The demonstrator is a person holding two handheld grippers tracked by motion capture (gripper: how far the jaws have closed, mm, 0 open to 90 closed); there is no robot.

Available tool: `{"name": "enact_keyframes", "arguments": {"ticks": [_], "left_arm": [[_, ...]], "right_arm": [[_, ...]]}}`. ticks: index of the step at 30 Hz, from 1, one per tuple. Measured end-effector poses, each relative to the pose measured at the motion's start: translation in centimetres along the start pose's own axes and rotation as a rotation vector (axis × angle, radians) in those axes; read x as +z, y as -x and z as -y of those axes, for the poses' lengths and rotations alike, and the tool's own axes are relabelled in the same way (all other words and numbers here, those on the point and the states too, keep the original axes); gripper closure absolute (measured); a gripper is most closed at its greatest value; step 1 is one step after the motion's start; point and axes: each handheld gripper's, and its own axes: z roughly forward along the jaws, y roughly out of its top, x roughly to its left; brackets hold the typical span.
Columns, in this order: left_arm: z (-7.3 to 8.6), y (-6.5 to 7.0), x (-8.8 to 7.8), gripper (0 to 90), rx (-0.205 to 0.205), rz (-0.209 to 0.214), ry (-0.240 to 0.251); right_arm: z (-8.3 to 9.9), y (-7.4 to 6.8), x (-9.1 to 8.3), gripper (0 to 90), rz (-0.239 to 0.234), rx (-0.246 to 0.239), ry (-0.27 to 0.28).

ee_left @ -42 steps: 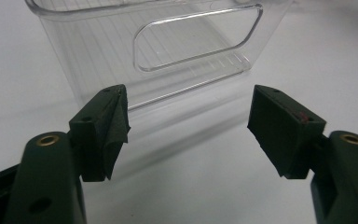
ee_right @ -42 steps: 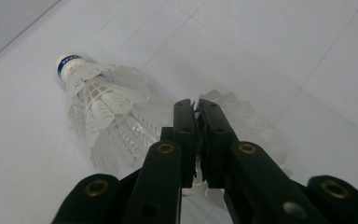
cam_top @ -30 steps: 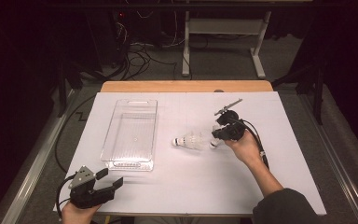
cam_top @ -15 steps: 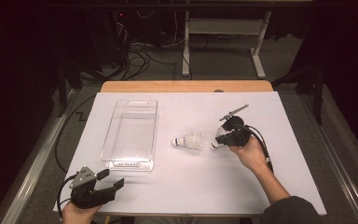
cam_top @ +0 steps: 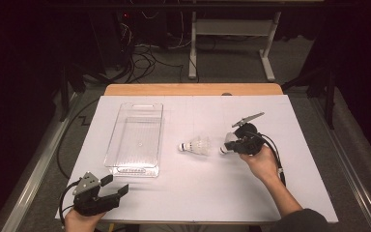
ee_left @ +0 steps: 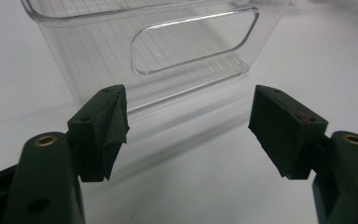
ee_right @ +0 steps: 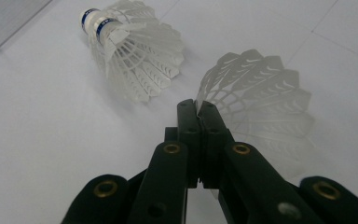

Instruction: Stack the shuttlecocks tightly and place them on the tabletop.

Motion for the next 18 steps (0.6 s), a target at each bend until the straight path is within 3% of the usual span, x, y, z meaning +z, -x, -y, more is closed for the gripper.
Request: {"name": "enact_keyframes", "arguments": {"ticks": [18], "left_arm": [[0.02, 0.03, 0.08, 29.3, 0.004, -0.009, -0.004]], "right_arm": [[-0.32, -0.91, 0.40, 90.0, -0.039, 0.010, 0.055]]}}
